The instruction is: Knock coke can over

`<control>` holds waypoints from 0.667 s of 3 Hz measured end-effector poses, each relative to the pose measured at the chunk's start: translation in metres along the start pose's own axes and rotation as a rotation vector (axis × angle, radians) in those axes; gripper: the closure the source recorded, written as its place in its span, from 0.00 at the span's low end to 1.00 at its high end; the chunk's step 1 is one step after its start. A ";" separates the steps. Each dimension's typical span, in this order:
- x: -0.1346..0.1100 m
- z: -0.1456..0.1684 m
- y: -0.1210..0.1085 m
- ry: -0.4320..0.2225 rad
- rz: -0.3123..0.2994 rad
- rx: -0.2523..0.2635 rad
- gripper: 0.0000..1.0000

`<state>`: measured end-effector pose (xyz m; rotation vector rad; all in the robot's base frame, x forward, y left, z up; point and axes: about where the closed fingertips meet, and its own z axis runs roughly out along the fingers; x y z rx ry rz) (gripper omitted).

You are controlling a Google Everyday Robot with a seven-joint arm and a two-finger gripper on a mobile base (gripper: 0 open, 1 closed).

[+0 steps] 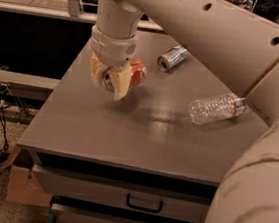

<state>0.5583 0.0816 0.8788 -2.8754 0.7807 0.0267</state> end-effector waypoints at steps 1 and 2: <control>-0.003 0.004 0.000 -0.013 -0.007 0.002 0.61; -0.004 0.006 0.001 -0.024 -0.005 0.003 0.31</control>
Offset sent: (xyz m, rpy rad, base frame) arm -0.0079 -0.0025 -0.0082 0.0042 0.0379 0.0083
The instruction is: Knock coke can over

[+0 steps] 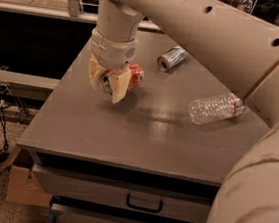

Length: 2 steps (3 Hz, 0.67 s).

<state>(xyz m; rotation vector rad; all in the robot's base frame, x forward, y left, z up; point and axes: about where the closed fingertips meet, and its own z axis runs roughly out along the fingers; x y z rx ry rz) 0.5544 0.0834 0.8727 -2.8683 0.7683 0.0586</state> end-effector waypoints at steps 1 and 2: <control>0.000 0.000 0.001 -0.007 0.002 0.001 0.08; 0.000 0.000 0.002 -0.014 0.007 0.002 0.00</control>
Offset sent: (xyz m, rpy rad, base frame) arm -0.0042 -0.0085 0.0009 0.0040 0.0401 -0.0119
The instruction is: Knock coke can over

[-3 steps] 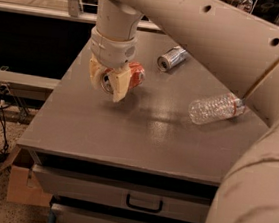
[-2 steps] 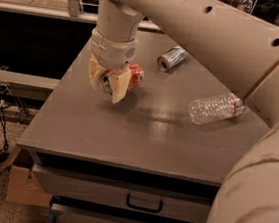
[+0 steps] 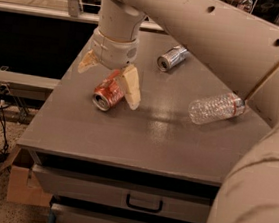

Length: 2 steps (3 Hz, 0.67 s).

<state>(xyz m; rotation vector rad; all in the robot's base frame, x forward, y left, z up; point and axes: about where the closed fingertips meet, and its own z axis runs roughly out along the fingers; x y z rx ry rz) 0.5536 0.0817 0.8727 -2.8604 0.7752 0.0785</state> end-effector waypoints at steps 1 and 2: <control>0.002 -0.007 0.004 -0.012 0.049 0.038 0.00; 0.015 -0.037 0.031 0.021 0.253 0.194 0.00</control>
Offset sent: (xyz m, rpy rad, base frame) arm 0.0344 -0.0909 0.0824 0.4235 -0.2682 -0.6304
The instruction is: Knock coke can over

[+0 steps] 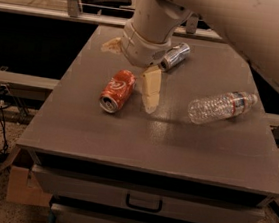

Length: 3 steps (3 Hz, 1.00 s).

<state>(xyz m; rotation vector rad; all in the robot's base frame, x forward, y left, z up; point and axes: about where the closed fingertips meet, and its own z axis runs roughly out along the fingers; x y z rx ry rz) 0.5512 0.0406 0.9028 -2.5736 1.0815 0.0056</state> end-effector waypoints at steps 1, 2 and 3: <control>0.026 -0.047 0.030 0.103 0.221 0.186 0.00; 0.037 -0.078 0.039 0.148 0.359 0.316 0.00; 0.035 -0.073 0.031 0.135 0.349 0.312 0.00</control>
Offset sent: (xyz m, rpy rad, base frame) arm -0.0058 -0.0456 0.0273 0.0809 -0.1100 -0.2343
